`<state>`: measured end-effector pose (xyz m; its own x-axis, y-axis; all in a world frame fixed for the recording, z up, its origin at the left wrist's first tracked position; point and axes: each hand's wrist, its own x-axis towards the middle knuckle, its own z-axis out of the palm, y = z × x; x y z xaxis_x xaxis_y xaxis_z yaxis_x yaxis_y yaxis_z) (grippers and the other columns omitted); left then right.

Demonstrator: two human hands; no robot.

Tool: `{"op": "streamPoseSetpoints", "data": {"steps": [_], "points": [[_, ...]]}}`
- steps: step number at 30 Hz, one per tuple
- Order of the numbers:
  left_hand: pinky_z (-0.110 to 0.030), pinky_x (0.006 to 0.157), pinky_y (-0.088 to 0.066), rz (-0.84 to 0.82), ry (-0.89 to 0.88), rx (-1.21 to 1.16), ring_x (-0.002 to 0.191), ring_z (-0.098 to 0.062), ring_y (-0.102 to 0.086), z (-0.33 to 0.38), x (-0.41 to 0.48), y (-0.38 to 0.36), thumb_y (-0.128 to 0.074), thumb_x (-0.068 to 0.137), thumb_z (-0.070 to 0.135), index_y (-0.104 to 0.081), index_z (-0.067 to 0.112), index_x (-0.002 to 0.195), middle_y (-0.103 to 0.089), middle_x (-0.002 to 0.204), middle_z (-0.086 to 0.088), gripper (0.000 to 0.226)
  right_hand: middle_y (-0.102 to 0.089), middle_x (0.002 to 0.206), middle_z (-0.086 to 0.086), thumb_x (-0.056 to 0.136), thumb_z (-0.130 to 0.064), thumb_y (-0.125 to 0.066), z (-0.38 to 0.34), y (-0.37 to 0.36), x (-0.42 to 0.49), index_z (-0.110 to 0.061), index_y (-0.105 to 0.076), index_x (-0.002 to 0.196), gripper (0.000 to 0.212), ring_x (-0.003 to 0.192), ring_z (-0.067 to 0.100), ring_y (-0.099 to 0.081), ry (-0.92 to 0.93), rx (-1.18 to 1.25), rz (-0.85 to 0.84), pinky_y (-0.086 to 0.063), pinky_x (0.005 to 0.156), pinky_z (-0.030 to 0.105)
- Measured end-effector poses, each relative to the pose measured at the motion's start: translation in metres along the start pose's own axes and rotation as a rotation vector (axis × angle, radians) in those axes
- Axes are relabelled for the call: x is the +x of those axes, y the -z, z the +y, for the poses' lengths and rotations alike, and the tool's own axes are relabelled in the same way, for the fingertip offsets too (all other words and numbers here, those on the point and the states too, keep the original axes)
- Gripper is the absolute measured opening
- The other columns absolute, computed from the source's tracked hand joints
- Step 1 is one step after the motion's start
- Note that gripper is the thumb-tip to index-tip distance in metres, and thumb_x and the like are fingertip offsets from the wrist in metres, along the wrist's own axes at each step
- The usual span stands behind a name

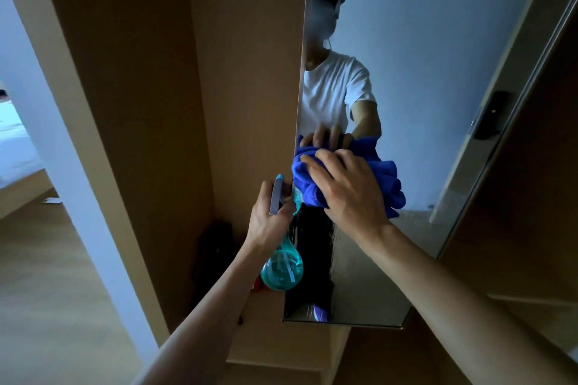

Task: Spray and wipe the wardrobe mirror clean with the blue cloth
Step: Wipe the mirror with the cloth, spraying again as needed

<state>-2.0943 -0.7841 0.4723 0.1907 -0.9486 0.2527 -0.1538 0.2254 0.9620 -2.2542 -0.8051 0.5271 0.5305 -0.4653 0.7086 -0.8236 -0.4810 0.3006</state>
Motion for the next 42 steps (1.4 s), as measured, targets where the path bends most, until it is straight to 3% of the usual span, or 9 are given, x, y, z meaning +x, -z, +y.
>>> {"op": "streamPoseSetpoints", "data": {"steps": [3, 7, 14, 20, 25, 32, 35, 37, 42], "points": [[-0.051, 0.081, -0.052, -0.004, 0.024, -0.023, 0.086, -0.022, -0.059, -0.004, 0.002, 0.001, -0.058, 0.078, 0.027, -0.057, 0.022, 0.101, -0.063, 0.097, -0.008, 0.023, -0.056, 0.130, 0.007, 0.087, -0.010, -0.062, -0.010, -0.017, -0.020, -0.013, -0.051, 0.138, 0.052, 0.106, 0.030, -0.052, 0.003, 0.004, -0.074, -0.046, 0.086, 0.043], [-0.055, 0.087, -0.057, -0.008, 0.042, -0.035, 0.095, -0.029, -0.068, -0.007, 0.003, 0.003, -0.061, 0.079, 0.027, -0.060, 0.026, 0.102, -0.068, 0.102, -0.008, 0.024, -0.055, 0.131, 0.009, 0.083, -0.014, -0.069, -0.020, -0.030, -0.041, -0.012, -0.049, 0.138, 0.058, 0.108, 0.032, -0.054, 0.014, -0.006, -0.189, -0.048, 0.087, 0.043], [-0.034, 0.072, -0.048, -0.014, 0.043, -0.037, 0.079, -0.016, -0.059, -0.001, 0.001, 0.004, -0.057, 0.074, 0.029, -0.059, 0.021, 0.101, -0.063, 0.092, 0.000, 0.029, -0.058, 0.128, 0.007, 0.087, -0.010, -0.049, -0.010, -0.015, -0.027, -0.014, -0.054, 0.133, 0.047, 0.102, 0.030, -0.054, 0.028, 0.037, -0.161, -0.047, 0.082, 0.044], [-0.027, 0.066, -0.042, -0.026, 0.049, -0.027, 0.072, -0.011, -0.052, -0.005, -0.001, 0.005, -0.055, 0.073, 0.029, -0.060, 0.022, 0.101, -0.060, 0.089, 0.003, 0.029, -0.059, 0.125, 0.006, 0.078, -0.007, -0.054, 0.011, 0.029, 0.024, -0.015, -0.057, 0.129, 0.052, 0.098, 0.030, -0.053, -0.041, -0.004, 0.004, -0.044, 0.078, 0.043], [-0.026, 0.067, -0.042, -0.034, 0.044, -0.029, 0.075, -0.010, -0.053, -0.006, -0.004, 0.004, -0.055, 0.074, 0.029, -0.060, 0.021, 0.104, -0.059, 0.091, 0.002, 0.031, -0.058, 0.126, 0.005, 0.085, -0.008, -0.057, 0.007, 0.019, 0.015, -0.015, -0.055, 0.133, 0.049, 0.099, 0.029, -0.052, -0.025, -0.015, 0.029, -0.042, 0.080, 0.042], [-0.035, 0.079, -0.050, -0.044, 0.110, -0.103, 0.084, -0.016, -0.060, -0.003, -0.006, 0.005, -0.061, 0.088, 0.021, -0.057, 0.027, 0.091, -0.063, 0.090, 0.001, 0.008, -0.056, 0.128, 0.007, 0.087, -0.011, -0.058, -0.016, -0.030, -0.042, -0.015, -0.052, 0.136, 0.050, 0.100, 0.031, -0.053, 0.028, -0.002, -0.126, -0.046, 0.080, 0.043], [-0.040, 0.076, -0.051, -0.035, 0.100, -0.088, 0.082, -0.021, -0.061, -0.007, -0.005, 0.005, -0.059, 0.076, 0.031, -0.060, 0.013, 0.101, -0.064, 0.090, -0.006, 0.030, -0.058, 0.126, 0.005, 0.083, -0.015, -0.068, -0.027, -0.047, -0.065, -0.016, -0.052, 0.136, 0.055, 0.100, 0.030, -0.054, 0.045, -0.004, -0.238, -0.048, 0.081, 0.042], [-0.036, 0.071, -0.050, -0.021, 0.112, -0.076, 0.078, -0.019, -0.060, -0.007, -0.005, 0.003, -0.059, 0.074, 0.028, -0.058, 0.013, 0.099, -0.062, 0.086, -0.004, 0.029, -0.059, 0.127, 0.005, 0.083, -0.017, -0.070, -0.029, -0.052, -0.070, -0.018, -0.052, 0.135, 0.054, 0.101, 0.030, -0.055, 0.034, 0.013, -0.266, -0.049, 0.083, 0.042], [-0.031, 0.069, -0.046, -0.016, 0.077, -0.018, 0.074, -0.014, -0.056, -0.011, -0.007, 0.001, -0.061, 0.081, 0.029, -0.056, 0.017, 0.095, -0.060, 0.083, 0.002, 0.019, -0.058, 0.123, 0.004, 0.087, -0.013, -0.051, -0.019, -0.039, -0.059, -0.018, -0.051, 0.134, 0.047, 0.097, 0.028, -0.053, 0.038, 0.056, -0.238, -0.048, 0.078, 0.042]]}}
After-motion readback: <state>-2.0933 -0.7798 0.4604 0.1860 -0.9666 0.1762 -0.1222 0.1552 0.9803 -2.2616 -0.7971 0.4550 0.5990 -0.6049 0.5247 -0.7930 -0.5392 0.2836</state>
